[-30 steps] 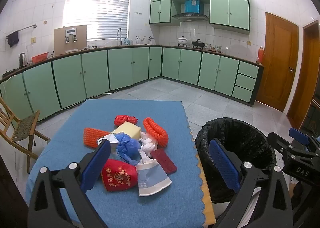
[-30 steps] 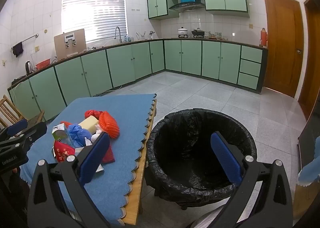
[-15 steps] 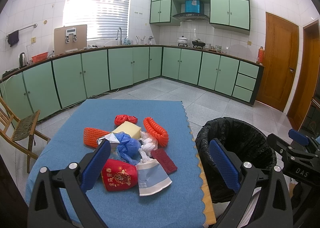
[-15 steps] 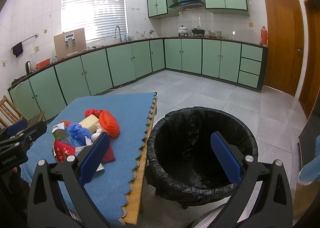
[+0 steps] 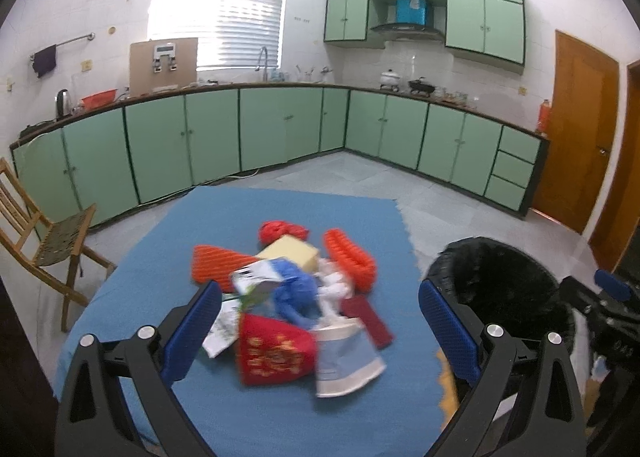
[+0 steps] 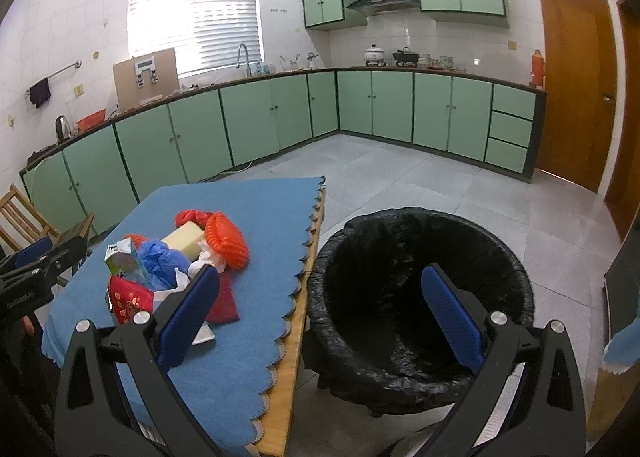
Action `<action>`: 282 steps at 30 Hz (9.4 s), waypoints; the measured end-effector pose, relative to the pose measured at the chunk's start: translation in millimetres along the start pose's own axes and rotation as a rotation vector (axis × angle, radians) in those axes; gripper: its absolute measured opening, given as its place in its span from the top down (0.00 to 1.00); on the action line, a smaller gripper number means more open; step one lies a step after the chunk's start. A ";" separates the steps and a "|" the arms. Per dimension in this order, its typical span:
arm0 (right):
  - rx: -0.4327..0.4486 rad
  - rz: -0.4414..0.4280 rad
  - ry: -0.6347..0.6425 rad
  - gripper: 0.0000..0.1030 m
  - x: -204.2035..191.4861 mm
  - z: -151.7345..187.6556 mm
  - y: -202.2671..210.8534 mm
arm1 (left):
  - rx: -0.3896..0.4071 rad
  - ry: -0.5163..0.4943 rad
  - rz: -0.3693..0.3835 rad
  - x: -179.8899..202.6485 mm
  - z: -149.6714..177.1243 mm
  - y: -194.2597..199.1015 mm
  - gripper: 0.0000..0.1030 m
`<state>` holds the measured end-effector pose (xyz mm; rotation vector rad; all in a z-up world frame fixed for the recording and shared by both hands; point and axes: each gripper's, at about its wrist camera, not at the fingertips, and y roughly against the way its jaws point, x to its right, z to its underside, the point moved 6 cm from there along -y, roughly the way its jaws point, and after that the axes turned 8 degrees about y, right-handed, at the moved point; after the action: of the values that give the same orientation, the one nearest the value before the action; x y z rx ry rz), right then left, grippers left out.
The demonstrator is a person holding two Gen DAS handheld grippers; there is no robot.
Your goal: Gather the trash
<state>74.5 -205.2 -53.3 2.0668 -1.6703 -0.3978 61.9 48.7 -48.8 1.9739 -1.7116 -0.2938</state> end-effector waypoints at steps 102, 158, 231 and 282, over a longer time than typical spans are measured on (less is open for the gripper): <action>-0.010 0.062 -0.023 0.80 125.7 -38.9 -87.2 | -0.005 -0.103 0.421 173.9 -53.9 -128.1 0.63; -0.082 -0.202 0.087 0.17 -92.6 27.4 -130.6 | -0.104 -0.003 -0.061 -59.6 52.1 -100.9 0.24; -0.196 -0.478 0.246 0.55 -178.0 38.0 -124.4 | -0.093 -0.009 0.055 -57.9 61.2 -99.2 0.83; -0.016 0.120 -0.112 0.54 202.6 16.5 -81.7 | -0.121 -0.256 0.526 274.5 35.3 -148.9 0.83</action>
<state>180.8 -391.5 -97.8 1.9530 -1.8395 -0.4941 223.5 -214.0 -109.3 1.3783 -2.2393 -0.4574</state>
